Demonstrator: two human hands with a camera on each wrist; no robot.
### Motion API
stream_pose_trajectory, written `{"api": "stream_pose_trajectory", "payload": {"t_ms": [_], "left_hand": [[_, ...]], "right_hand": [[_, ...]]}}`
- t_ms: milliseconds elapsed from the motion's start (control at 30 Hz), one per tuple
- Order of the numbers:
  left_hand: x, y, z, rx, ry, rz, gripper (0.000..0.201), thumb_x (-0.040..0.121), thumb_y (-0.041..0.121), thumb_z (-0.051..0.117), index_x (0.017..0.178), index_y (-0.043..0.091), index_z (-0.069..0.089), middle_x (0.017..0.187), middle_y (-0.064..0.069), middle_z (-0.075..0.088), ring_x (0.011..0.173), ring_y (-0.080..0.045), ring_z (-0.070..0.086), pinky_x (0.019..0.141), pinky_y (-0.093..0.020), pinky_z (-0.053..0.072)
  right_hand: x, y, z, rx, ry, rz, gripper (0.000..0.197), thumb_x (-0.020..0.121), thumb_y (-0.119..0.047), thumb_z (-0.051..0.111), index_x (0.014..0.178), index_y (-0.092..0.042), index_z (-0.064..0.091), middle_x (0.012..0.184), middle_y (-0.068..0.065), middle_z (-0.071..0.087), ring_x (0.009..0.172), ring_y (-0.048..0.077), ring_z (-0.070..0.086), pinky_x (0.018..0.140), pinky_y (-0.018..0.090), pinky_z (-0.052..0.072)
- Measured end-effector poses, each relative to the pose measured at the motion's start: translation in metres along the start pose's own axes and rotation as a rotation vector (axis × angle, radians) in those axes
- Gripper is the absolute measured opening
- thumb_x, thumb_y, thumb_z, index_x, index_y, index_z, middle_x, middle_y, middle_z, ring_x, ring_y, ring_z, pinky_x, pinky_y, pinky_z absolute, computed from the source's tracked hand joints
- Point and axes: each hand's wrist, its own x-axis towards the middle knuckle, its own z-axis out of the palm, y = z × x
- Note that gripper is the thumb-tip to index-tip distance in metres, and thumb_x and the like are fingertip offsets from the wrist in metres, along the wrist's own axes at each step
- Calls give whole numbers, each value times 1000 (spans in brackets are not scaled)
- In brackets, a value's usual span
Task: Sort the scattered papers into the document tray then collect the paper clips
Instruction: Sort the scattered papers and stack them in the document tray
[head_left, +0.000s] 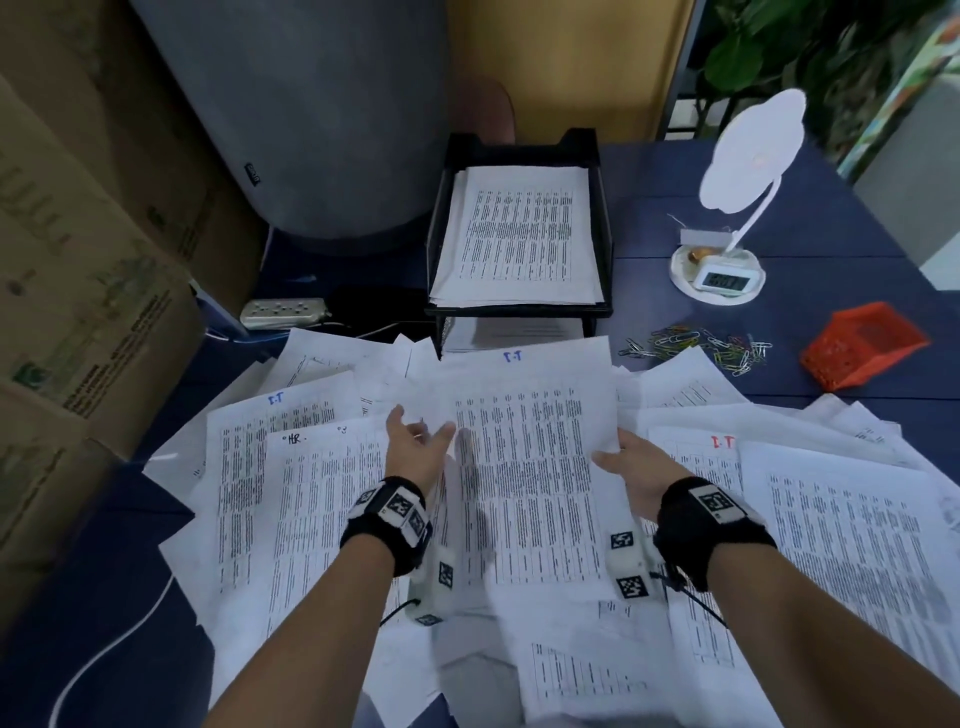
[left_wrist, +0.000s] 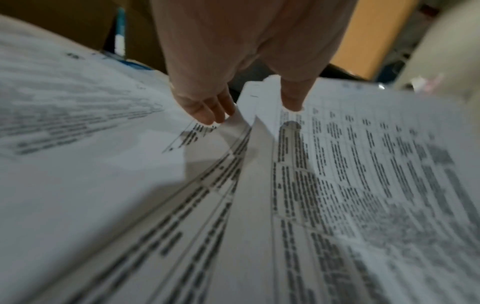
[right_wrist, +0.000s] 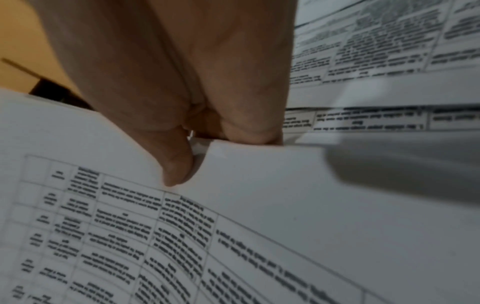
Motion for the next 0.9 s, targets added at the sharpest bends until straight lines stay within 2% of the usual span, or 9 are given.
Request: {"api": "stream_pose_trajectory", "payload": {"t_ms": [133, 200, 300, 433, 567, 667, 733, 800, 900], "left_hand": [[0, 6, -11, -36, 30, -18, 70, 91, 37, 59, 146, 14, 23, 138, -7, 43, 121, -24, 47, 94, -34, 38], [-1, 14, -15, -1, -26, -5, 71, 92, 39, 57, 148, 14, 22, 136, -7, 46, 122, -25, 46, 96, -33, 38], [-5, 24, -15, -37, -169, 30, 77, 93, 40, 55, 151, 15, 11, 155, -8, 24, 139, -26, 31, 110, -38, 29], [-10, 33, -8, 15, -181, 94, 74, 96, 33, 52, 152, 14, 7, 158, -8, 13, 143, -26, 22, 113, -41, 25], [-11, 49, -11, -34, -58, 231, 64, 95, 29, 53, 140, -5, 23, 146, -29, 28, 132, -41, 35, 107, -48, 36], [-23, 76, -16, -192, 56, 453, 49, 97, 21, 50, 138, 0, 33, 141, -5, 45, 120, -10, 51, 100, -30, 44], [-28, 92, -19, -306, 108, 609, 27, 97, 14, 50, 120, 1, 44, 105, -6, 62, 90, 2, 59, 82, -21, 50], [-30, 96, -22, -335, 94, 667, 14, 96, 13, 51, 108, 6, 47, 88, -8, 59, 77, 2, 57, 75, -20, 49], [-26, 80, -25, -315, 6, 611, 20, 94, 10, 56, 110, 19, 49, 103, 8, 63, 94, 1, 62, 82, -20, 50]], "right_hand": [[-26, -27, 7, 70, 19, -105, 29, 100, -7, 44, 126, -19, 45, 122, -8, 51, 110, 12, 48, 93, 27, 41], [-30, -35, 8, 88, 24, -153, 33, 99, -4, 44, 130, -14, 44, 125, -5, 51, 114, 14, 49, 89, 25, 41], [-27, -40, 14, -18, 46, -204, 34, 97, -2, 48, 130, -9, 49, 127, 1, 58, 111, 17, 55, 74, 14, 48], [-23, -40, 24, -93, 113, -288, 39, 92, -4, 56, 131, -11, 52, 124, 4, 63, 116, 22, 57, 97, 32, 43], [-36, -62, 35, -76, 222, -461, 31, 93, -4, 55, 122, -13, 53, 117, 1, 64, 109, 18, 60, 97, 31, 44], [-53, -91, 47, -20, 311, -654, 19, 93, -5, 55, 108, -15, 49, 97, -8, 63, 88, -4, 62, 83, 14, 47], [-62, -105, 53, 26, 329, -778, 18, 94, -3, 54, 108, -12, 47, 90, -13, 59, 72, -18, 58, 67, 0, 42], [-66, -109, 56, 19, 331, -831, 22, 91, -2, 57, 107, -15, 49, 91, -12, 60, 74, -16, 60, 65, 2, 45], [-62, -101, 51, -8, 359, -777, 35, 86, 2, 60, 94, -29, 49, 93, -11, 62, 83, -1, 62, 76, 18, 51]]}}
